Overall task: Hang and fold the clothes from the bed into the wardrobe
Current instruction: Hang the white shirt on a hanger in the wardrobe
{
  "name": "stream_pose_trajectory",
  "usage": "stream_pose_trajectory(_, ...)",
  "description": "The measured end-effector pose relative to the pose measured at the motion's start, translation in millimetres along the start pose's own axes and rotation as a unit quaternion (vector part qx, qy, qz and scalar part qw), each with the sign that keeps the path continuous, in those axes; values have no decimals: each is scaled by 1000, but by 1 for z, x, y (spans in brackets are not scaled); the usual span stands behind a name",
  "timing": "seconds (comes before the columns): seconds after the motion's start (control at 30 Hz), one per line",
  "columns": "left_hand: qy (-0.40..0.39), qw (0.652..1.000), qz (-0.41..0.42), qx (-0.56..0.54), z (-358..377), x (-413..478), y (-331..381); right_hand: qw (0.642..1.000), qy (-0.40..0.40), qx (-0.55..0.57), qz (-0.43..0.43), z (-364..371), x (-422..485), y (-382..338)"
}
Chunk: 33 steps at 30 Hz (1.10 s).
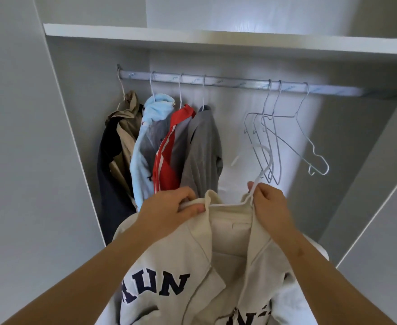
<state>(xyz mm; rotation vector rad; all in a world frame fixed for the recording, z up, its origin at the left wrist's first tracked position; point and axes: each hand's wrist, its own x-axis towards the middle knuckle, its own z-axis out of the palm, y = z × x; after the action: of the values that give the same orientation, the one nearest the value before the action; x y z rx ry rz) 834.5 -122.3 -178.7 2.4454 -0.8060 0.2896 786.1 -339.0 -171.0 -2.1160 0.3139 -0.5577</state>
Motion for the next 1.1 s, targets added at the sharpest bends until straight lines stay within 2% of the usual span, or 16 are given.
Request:
stream_pose_trajectory(0.13, -36, 998, 25, -53, 20, 10, 20, 999, 15, 17, 44, -30, -10, 28)
stream_pose_trajectory(0.3, 28, 993, 15, -113, 38, 22, 37, 995, 44, -13, 83, -63, -19, 62)
stream_pose_trajectory(0.4, 31, 996, -16, -76, 48, 30, 42, 991, 58, -15, 124, -76, -19, 78)
stream_pose_trajectory(0.53, -28, 1000, -8, 9, 71, 38, 56, 982, 64, 5, 177, -79, -20, 87)
stream_pose_trajectory(0.67, -16, 999, -23, 20, 83, 45, 63, 972, 58, 58, 222, -75, -18, 91)
stream_pose_trajectory(0.87, -49, 993, -75, 79, 86, 68, 56, 957, 3, 139, 255, -61, -9, 82)
stream_pose_trajectory(1.1, 5, 998, -56, 25, 80, 113, 31, 953, -33, 143, 265, -31, 41, 63)
